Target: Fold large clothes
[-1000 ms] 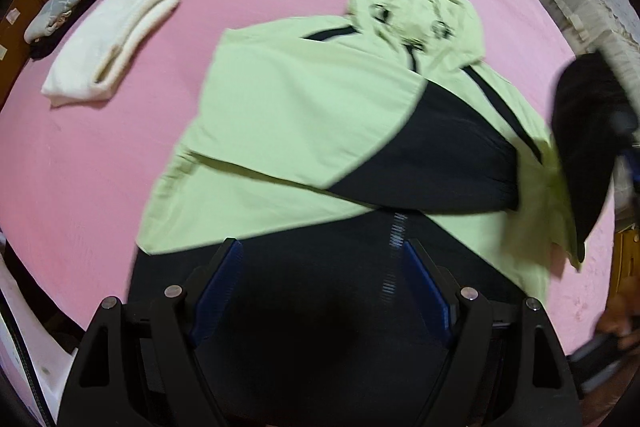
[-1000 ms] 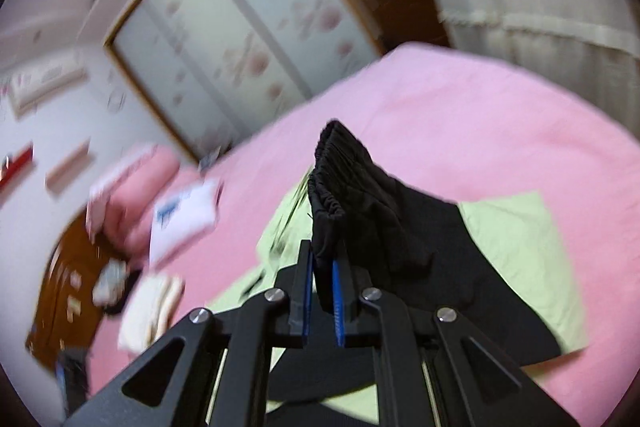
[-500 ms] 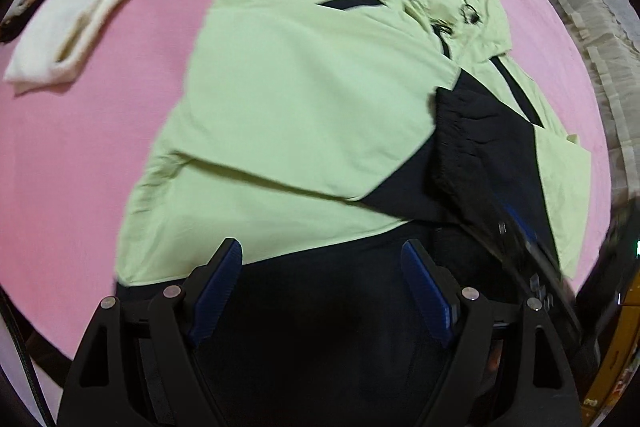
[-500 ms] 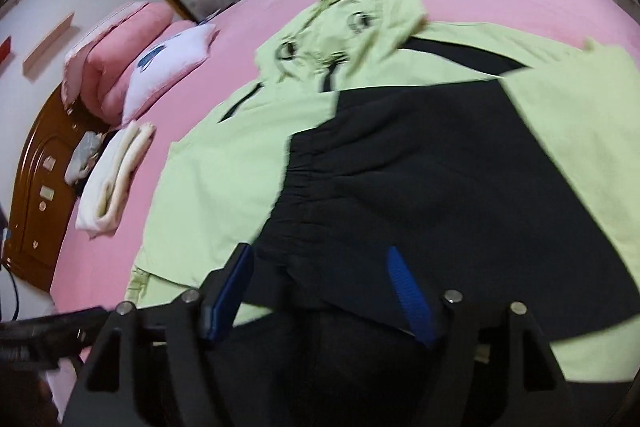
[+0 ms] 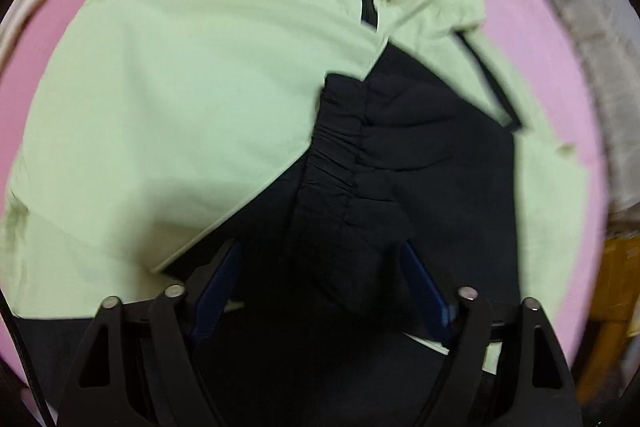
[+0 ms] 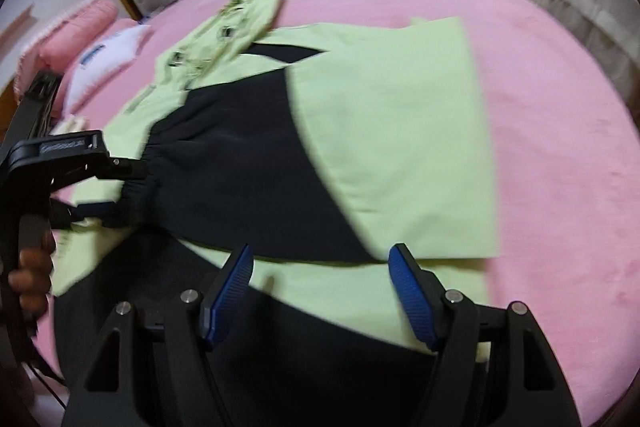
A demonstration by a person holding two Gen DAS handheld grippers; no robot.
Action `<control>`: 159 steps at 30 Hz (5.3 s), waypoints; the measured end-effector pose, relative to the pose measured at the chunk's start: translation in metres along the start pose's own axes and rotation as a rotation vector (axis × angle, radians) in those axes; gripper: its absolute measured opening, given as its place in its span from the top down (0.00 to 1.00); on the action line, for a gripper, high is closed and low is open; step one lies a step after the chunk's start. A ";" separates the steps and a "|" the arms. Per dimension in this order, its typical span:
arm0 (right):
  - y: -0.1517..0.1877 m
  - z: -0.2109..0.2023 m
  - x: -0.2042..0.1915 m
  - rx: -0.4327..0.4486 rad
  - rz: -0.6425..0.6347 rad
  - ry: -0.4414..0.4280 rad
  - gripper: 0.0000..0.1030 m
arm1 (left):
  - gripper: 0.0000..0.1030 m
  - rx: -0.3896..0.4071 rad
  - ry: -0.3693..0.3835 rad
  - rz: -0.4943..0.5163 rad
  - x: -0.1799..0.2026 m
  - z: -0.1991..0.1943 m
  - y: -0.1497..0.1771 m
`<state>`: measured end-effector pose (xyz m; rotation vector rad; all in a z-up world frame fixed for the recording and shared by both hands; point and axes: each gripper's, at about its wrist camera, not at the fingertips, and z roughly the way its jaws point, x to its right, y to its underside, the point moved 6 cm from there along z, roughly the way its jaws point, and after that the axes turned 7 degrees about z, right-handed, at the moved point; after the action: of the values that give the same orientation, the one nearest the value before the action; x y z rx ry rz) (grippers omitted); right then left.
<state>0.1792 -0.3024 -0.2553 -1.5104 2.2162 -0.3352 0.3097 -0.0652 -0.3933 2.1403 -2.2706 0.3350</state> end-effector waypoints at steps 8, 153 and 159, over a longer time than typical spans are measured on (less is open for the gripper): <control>0.004 0.011 0.060 -0.042 0.017 0.097 0.32 | 0.72 0.040 -0.199 0.176 0.044 0.015 -0.001; -0.076 0.059 -0.012 -0.293 0.182 -0.149 0.86 | 0.37 0.104 -0.044 -0.161 -0.070 -0.040 0.019; -0.091 0.071 -0.063 -0.400 0.101 -0.261 0.50 | 0.28 0.017 -0.081 -0.085 -0.056 -0.050 -0.012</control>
<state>0.3071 -0.2749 -0.2648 -1.5221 2.2207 0.3396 0.3179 -0.0025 -0.3506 2.2916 -2.2158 0.2719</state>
